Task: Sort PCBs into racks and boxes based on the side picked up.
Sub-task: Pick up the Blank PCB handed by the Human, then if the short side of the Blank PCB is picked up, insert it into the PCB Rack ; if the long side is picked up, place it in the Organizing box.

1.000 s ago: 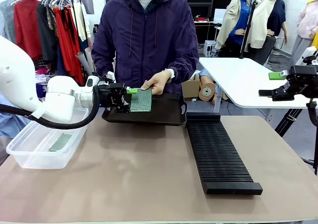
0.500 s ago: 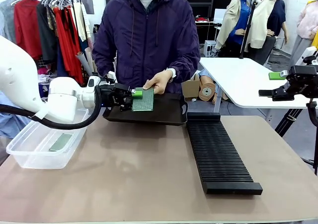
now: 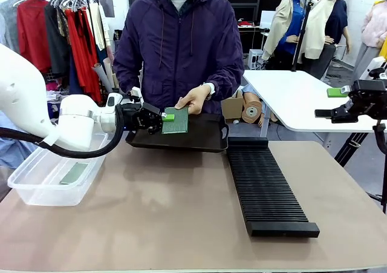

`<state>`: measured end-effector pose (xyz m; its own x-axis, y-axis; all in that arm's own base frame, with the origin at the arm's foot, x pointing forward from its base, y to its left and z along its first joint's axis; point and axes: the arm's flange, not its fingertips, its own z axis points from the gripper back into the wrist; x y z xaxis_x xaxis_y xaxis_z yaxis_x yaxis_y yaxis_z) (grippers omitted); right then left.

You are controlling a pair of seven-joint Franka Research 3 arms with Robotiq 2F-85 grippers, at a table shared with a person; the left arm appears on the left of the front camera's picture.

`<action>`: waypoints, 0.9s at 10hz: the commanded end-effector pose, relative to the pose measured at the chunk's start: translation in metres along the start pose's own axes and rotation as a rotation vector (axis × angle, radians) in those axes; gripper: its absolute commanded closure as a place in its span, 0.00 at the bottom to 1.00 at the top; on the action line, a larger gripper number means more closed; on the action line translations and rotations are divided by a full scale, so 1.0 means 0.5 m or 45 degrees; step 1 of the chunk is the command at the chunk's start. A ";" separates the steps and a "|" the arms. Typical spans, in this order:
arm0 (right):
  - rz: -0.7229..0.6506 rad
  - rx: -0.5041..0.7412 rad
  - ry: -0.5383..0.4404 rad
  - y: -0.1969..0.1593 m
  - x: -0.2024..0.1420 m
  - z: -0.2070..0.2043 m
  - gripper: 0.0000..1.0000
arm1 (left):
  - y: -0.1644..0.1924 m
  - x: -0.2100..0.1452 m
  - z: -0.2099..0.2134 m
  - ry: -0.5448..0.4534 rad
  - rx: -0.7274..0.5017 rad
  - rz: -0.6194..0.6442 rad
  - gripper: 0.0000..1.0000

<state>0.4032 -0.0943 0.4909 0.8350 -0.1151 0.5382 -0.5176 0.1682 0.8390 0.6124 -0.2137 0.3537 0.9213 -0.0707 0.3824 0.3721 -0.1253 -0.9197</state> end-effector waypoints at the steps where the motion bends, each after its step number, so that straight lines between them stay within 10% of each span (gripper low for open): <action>1: 0.011 0.008 -0.004 0.004 0.001 0.000 0.00 | -0.003 0.004 -0.004 -0.028 -0.043 -0.024 1.00; 9: 0.011 0.008 -0.004 0.004 0.001 0.000 0.00 | -0.001 0.000 0.000 0.001 -0.003 0.000 1.00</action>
<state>0.4032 -0.0943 0.4909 0.8350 -0.1151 0.5382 -0.5176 0.1682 0.8390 0.6128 -0.2128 0.3533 0.9217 -0.0684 0.3819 0.3720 -0.1230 -0.9200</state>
